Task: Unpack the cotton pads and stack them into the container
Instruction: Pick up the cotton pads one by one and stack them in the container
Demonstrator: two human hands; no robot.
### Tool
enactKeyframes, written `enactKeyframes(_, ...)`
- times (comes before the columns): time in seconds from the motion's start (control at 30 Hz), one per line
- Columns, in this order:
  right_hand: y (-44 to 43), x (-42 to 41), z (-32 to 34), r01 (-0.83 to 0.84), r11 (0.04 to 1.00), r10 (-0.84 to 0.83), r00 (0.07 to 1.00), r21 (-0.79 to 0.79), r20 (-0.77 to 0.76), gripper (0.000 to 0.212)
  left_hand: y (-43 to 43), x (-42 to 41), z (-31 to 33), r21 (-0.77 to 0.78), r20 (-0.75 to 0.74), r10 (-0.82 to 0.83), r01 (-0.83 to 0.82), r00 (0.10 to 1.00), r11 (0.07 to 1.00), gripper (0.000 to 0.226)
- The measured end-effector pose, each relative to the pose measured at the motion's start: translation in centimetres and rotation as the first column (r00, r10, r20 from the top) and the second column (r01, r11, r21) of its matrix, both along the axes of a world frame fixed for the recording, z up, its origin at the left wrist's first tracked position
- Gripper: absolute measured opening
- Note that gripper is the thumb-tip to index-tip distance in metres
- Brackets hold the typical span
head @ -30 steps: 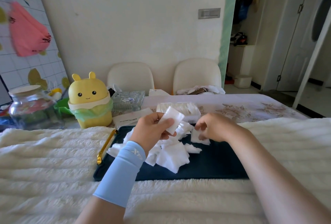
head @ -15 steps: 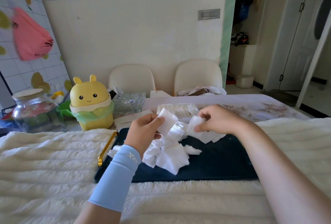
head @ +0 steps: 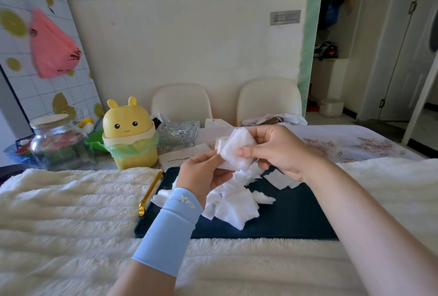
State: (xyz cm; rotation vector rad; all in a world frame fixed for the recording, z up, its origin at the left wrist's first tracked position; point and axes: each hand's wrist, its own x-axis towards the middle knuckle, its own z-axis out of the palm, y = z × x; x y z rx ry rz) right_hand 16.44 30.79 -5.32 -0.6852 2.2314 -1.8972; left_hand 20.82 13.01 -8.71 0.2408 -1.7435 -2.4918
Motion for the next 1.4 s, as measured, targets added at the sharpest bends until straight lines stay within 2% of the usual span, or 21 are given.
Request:
enactKeyframes(0.07, -0.5, 0.5, 0.3, 0.036, 0.998, -0.033, 0.998, 0.055, -0.045, 0.024, 0.0, 0.1, 0.2, 0.027, -0.018, -0.048, 0.048, 0.999, 0.998, 0.014)
enactKeyframes(0.17, -1.2, 0.8, 0.4, 0.180, 0.956, -0.128, 0.966, 0.231, -0.223, 0.018, 0.0, 0.1, 0.2, 0.037, -0.038, -0.117, 0.119, 0.992, 0.992, 0.020)
enactKeyframes(0.23, -1.3, 0.9, 0.5, 0.261, 0.921, -0.168, 0.936, 0.288, -0.309, 0.017, -0.1, 0.0, 0.2, 0.018, -0.032, -0.119, 0.120, 0.992, 0.993, 0.023)
enactKeyframes(0.4, -1.2, 1.0, 0.7, 0.304, 0.881, -0.170, 0.918, 0.362, -0.358, 0.028, -0.3, 0.1, 0.1, -0.066, -0.016, -0.145, 0.144, 0.989, 0.987, 0.026)
enactKeyframes(0.5, -1.2, 0.9, 0.6, 0.347, 0.859, -0.197, 0.902, 0.375, -0.384, 0.048, -0.2, 0.1, 0.4, -0.074, -0.048, -0.164, 0.161, 0.985, 0.984, 0.032)
enactKeyframes(0.57, -1.0, 1.1, 0.8, 0.297, 0.881, -0.166, 0.923, 0.368, -0.348, 0.058, -0.4, 0.2, 0.5, -0.156, -0.096, -0.184, 0.168, 0.978, 0.973, 0.041)
enactKeyframes(0.67, -0.4, 1.1, 1.0, 0.092, 0.962, -0.052, 0.986, 0.257, -0.157, 0.045, -0.7, 0.4, 0.7, -0.333, -0.139, -0.244, 0.187, 0.960, 0.924, 0.035)
enactKeyframes(0.77, 0.1, 0.7, 0.4, -0.047, 0.991, 0.043, 0.998, 0.123, 0.034, 0.037, -1.1, 0.2, 0.6, -0.335, -0.133, -0.286, 0.228, 0.949, 0.914, 0.033)
enactKeyframes(0.87, 0.2, 0.0, -0.4, -0.068, 0.998, 0.068, 0.987, -0.008, 0.145, 0.033, -1.6, 0.0, 0.5, -0.352, -0.088, -0.289, 0.241, 0.953, 0.904, 0.032)
enactKeyframes(0.93, 0.2, -0.2, -0.5, 0.006, 0.995, -0.011, 0.998, 0.099, 0.056, 0.023, -1.8, -0.2, 0.2, -0.350, -0.053, -0.252, 0.219, 0.966, 0.911, 0.025)
enactKeyframes(1.0, 0.6, 0.0, -0.1, 0.102, 0.932, -0.066, 0.991, 0.349, -0.115, 0.019, -2.0, -0.6, -0.2, -0.342, -0.029, -0.162, 0.143, 0.986, 0.929, 0.020)
enactKeyframes(1.03, 1.0, 0.1, 0.2, 0.110, 0.868, -0.037, 0.987, 0.484, -0.159, 0.022, -2.0, -0.8, -0.4, -0.333, -0.017, -0.114, 0.102, 0.993, 0.937, 0.020)
enactKeyframes(1.1, 1.6, 0.4, 0.4, 0.009, 0.665, 0.075, 0.994, 0.747, -0.079, 0.046, -2.1, -1.0, -0.6, -0.273, 0.000, -0.046, 0.044, 0.999, 0.961, 0.017)
enactKeyframes(1.17, 1.5, 0.8, 0.1, -0.090, 0.446, 0.111, 0.993, 0.890, 0.044, 0.068, -2.2, -1.0, -0.6, -0.185, 0.006, 0.003, -0.002, 1.000, 0.983, 0.013)
enactKeyframes(1.2, 1.3, 0.8, -0.3, -0.090, 0.379, 0.125, 0.991, 0.921, 0.046, 0.067, -2.3, -1.0, -0.5, -0.148, 0.007, 0.024, -0.023, 1.000, 0.989, 0.010)
enactKeyframes(1.23, 1.1, 0.6, -0.6, -0.075, 0.352, 0.142, 0.989, 0.933, 0.026, 0.055, -2.3, -1.0, -0.5, -0.117, 0.008, 0.034, -0.033, 0.999, 0.993, 0.009)
enactKeyframes(1.3, 1.1, 0.3, -0.9, -0.011, 0.388, 0.137, 0.990, 0.922, -0.046, 0.011, -2.2, -1.0, -0.4, -0.081, 0.013, 0.031, -0.030, 0.999, 0.996, 0.008)
enactKeyframes(1.4, 2.1, -0.3, -0.3, 0.051, 0.534, 0.084, 0.990, 0.844, -0.113, 0.026, -2.1, -1.0, -0.5, -0.115, 0.007, 0.047, -0.046, 0.999, 0.992, 0.008)
